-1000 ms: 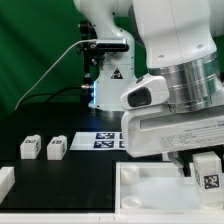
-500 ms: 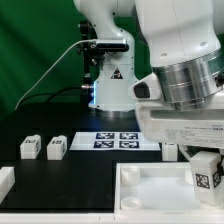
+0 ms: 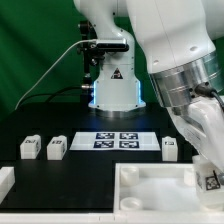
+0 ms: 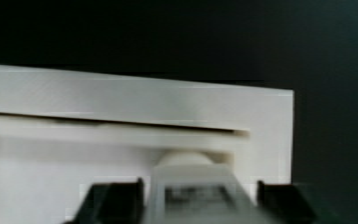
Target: Assemble one leg
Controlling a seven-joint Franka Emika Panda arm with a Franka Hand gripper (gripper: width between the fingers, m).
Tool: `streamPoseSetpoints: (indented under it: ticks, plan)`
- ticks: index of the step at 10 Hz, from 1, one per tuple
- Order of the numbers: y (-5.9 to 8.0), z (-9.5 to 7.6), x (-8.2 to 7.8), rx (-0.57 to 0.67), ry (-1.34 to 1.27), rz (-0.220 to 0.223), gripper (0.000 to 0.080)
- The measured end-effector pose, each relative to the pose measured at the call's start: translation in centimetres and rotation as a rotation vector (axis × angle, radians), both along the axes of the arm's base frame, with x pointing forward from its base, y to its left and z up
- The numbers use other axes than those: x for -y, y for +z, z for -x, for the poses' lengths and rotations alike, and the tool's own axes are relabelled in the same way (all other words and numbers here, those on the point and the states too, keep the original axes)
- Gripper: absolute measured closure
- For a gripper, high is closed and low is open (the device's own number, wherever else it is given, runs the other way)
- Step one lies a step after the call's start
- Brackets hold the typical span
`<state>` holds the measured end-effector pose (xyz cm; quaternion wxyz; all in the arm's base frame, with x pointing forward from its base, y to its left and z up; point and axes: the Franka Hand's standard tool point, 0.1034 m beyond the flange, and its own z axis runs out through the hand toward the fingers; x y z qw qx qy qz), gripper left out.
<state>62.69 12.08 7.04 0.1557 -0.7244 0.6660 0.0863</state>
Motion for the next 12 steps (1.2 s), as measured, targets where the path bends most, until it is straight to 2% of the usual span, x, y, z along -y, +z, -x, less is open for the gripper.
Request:
streamPoseSetpoints:
  ticks: [2, 3, 4, 5, 9, 10, 11, 12]
  plan:
    - [0.0, 0.0, 0.0, 0.021, 0.059, 0.005, 0.0233]
    - [0.0, 0.1, 0.0, 0.024, 0.070, 0.007, 0.0233]
    - [0.1, 0.2, 0.2, 0.071, 0.230, 0.021, 0.0164]
    - [0.4, 0.3, 0.3, 0.124, 0.491, 0.038, 0.0154]
    - [0.3, 0.3, 0.5, 0.252, 0.853, 0.061, 0.0151]
    - [0.3, -0.1, 1.4, 0.280, 1.079, 0.123, 0.0151]
    - [0.6, -1.2, 2.4, 0.314, 1.248, 0.180, 0.0151]
    - [0.5, -1.2, 2.3, 0.319, 1.251, 0.182, 0.0151]
